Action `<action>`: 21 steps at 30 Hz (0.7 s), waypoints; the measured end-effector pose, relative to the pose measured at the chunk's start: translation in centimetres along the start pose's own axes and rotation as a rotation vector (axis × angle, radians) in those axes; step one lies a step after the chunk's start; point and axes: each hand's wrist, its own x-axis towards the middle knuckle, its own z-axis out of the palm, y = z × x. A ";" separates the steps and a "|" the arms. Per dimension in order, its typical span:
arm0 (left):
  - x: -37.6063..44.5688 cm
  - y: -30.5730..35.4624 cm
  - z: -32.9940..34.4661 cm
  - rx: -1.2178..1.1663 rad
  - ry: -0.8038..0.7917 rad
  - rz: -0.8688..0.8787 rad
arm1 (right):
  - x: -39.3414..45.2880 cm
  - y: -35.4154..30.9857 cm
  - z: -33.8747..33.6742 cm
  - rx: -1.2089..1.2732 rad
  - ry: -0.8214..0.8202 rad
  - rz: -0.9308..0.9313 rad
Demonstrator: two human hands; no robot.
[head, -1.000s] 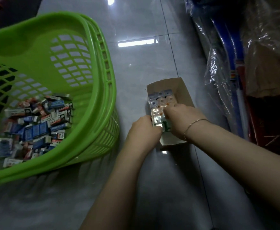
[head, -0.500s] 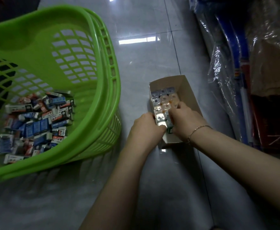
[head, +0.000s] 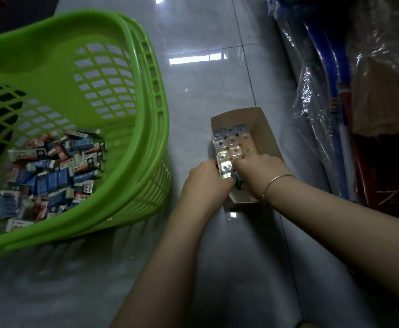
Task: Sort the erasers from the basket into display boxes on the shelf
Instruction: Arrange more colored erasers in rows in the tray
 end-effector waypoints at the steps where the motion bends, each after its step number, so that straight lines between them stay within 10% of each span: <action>1: 0.0 0.0 0.0 0.002 0.001 -0.004 | 0.0 0.1 0.0 -0.033 0.003 -0.032; 12: -0.4 0.2 -0.1 0.014 0.006 -0.023 | 0.1 0.9 -0.9 0.099 -0.041 0.012; 21: -2.8 2.7 -1.0 -0.177 0.391 0.328 | -2.5 4.1 -4.4 2.072 -0.053 0.282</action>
